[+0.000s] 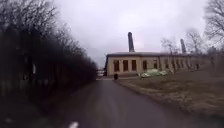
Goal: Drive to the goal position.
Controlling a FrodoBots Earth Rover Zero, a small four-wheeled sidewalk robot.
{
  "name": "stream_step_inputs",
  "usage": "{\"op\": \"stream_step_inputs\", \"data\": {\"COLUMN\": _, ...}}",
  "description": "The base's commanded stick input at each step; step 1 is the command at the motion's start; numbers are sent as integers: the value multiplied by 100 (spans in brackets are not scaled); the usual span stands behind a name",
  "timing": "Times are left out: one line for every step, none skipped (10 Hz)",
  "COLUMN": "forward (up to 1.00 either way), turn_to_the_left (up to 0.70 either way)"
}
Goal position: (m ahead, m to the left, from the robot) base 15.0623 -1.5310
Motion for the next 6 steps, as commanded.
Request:
{"op": "stream_step_inputs", "data": {"forward": 100, "turn_to_the_left": 0}}
{"op": "stream_step_inputs", "data": {"forward": 100, "turn_to_the_left": 0}}
{"op": "stream_step_inputs", "data": {"forward": 100, "turn_to_the_left": 0}}
{"op": "stream_step_inputs", "data": {"forward": 100, "turn_to_the_left": 0}}
{"op": "stream_step_inputs", "data": {"forward": 100, "turn_to_the_left": 0}}
{"op": "stream_step_inputs", "data": {"forward": 100, "turn_to_the_left": 0}}
